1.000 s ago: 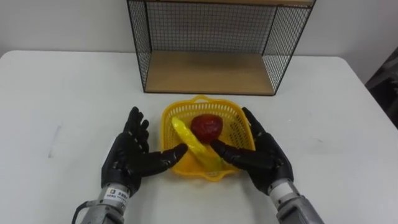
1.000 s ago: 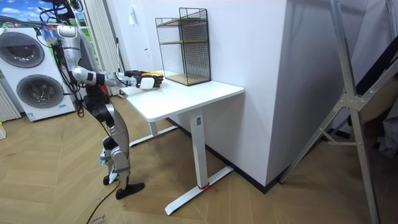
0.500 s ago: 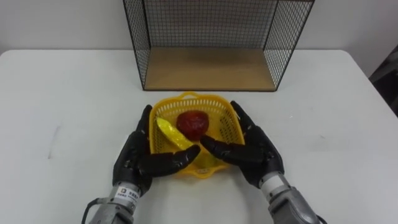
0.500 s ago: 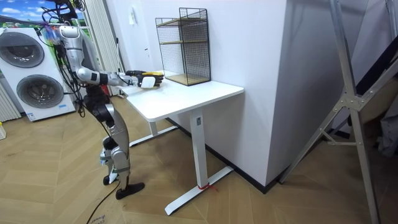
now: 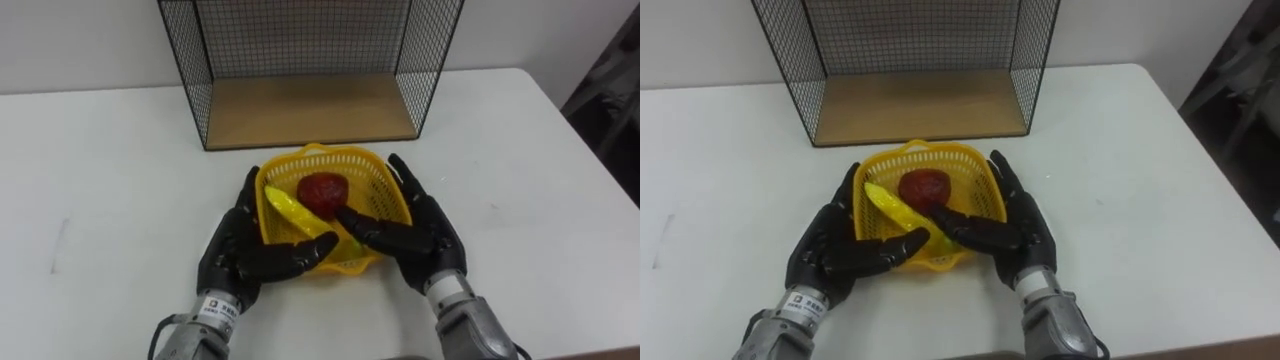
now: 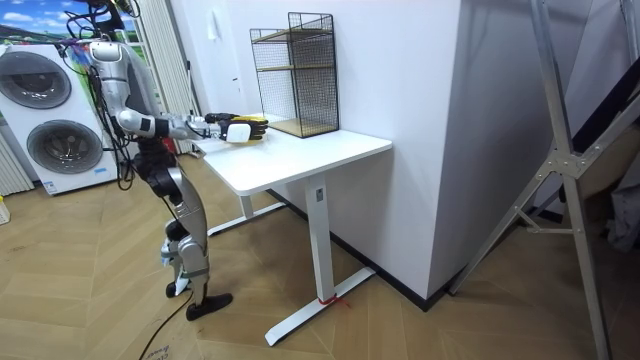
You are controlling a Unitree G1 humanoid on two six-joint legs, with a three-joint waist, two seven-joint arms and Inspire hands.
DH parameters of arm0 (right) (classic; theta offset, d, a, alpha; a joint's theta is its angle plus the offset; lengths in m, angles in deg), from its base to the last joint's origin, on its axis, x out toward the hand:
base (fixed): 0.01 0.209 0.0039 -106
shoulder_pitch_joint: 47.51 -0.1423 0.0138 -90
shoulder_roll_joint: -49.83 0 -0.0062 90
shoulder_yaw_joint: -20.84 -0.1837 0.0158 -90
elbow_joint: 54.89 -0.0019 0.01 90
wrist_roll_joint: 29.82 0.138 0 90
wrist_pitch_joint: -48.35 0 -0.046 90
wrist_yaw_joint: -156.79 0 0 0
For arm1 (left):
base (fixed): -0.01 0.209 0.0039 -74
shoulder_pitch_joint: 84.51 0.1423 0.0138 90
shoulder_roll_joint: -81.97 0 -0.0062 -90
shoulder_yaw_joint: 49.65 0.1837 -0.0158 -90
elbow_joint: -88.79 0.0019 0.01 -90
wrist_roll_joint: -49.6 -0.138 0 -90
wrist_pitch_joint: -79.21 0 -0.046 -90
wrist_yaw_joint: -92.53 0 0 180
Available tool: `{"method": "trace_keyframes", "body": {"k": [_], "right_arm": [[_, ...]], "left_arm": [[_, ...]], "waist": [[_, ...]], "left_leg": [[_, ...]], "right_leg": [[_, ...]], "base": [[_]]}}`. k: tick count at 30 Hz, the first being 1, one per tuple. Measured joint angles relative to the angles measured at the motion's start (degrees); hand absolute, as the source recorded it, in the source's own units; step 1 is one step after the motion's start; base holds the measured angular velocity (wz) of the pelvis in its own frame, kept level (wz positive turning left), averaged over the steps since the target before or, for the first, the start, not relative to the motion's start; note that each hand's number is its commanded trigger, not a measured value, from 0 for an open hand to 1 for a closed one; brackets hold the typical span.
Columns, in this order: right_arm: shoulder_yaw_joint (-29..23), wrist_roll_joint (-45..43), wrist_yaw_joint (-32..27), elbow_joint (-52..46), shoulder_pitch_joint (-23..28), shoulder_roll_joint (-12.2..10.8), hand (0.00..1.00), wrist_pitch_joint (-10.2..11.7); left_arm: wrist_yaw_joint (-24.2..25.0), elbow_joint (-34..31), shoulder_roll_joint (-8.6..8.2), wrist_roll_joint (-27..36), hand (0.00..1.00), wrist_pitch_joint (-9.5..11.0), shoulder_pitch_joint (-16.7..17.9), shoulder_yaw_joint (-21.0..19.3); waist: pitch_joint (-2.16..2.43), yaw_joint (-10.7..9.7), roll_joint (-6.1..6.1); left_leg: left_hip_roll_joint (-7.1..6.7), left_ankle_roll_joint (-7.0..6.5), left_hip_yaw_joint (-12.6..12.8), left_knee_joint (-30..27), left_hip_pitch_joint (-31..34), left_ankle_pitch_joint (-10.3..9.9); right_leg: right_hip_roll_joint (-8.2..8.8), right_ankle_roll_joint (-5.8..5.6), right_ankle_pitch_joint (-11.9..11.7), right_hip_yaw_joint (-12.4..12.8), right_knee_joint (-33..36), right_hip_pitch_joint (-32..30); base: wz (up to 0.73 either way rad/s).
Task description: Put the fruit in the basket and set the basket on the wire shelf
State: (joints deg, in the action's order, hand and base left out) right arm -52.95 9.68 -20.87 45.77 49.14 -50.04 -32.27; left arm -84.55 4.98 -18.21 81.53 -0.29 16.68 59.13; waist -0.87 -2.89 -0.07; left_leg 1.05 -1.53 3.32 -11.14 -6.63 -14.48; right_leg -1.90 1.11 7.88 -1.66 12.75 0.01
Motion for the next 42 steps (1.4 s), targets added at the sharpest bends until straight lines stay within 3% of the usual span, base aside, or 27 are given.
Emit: {"method": "trace_keyframes", "body": {"k": [19, 22, 27, 34, 42], "right_arm": [[0.1, 5.6, -4.9, -1.9, -3.6, -1.3, 0.00, 3.7], [0.1, 7.2, -5.3, -4.4, -3.6, -1.3, 0.00, 4.7], [0.1, 7.5, -5.3, -8.5, -3.6, -1.4, 0.00, 6.3], [0.2, 8.2, -5.3, -9.2, -3.4, -1.7, 0.00, 6.3], [0.7, 8.5, -5.3, -9.3, -3.4, -3.0, 0.00, 6.4]], "left_arm": [[-2.7, -2.5, -1.06, 0.1, 0.00, 1.3, -5.6, 0.6], [-3.0, -5.2, -1.18, 0.1, 0.00, 1.3, -5.6, 0.5], [-3.4, -9.7, -1.28, 0.1, 0.00, 3.0, -5.6, 0.2], [-4.1, -10.0, -2.82, 2.5, 0.00, 4.2, -5.6, 0.2], [-4.9, -10.3, -3.05, 7.9, 0.00, 6.1, -6.0, 0.4]], "waist": [[-0.02, 0.9, 0.07], [-0.02, 0.9, 0.16], [0.09, 1.1, 0.34], [0.13, 1.4, 0.89], [0.12, 1.6, 1.88]], "left_leg": [[0.03, 0.03, 1.4, -0.2, 0.1, 0.0], [0.02, 0.03, 1.5, -0.2, 0.1, 0.0], [0.05, 0.02, 1.5, -0.2, -0.1, 0.0], [0.07, 0.02, 1.3, -0.2, -1.1, 0.0], [0.05, 0.03, 1.1, -0.6, -0.9, 0.0]], "right_leg": [[-0.17, 0.07, 0.0, 1.3, 0.9, -1.1], [-0.17, 0.05, 0.0, 1.3, 1.0, -1.2], [-0.17, 0.05, 0.0, 1.3, 0.9, -1.1], [-0.09, 0.03, 0.0, 0.9, 0.7, 0.3], [0.09, 0.02, 0.0, 0.3, 0.9, 0.3]], "base": [[-0.03], [0.00], [0.00], [0.02], [0.02]]}}
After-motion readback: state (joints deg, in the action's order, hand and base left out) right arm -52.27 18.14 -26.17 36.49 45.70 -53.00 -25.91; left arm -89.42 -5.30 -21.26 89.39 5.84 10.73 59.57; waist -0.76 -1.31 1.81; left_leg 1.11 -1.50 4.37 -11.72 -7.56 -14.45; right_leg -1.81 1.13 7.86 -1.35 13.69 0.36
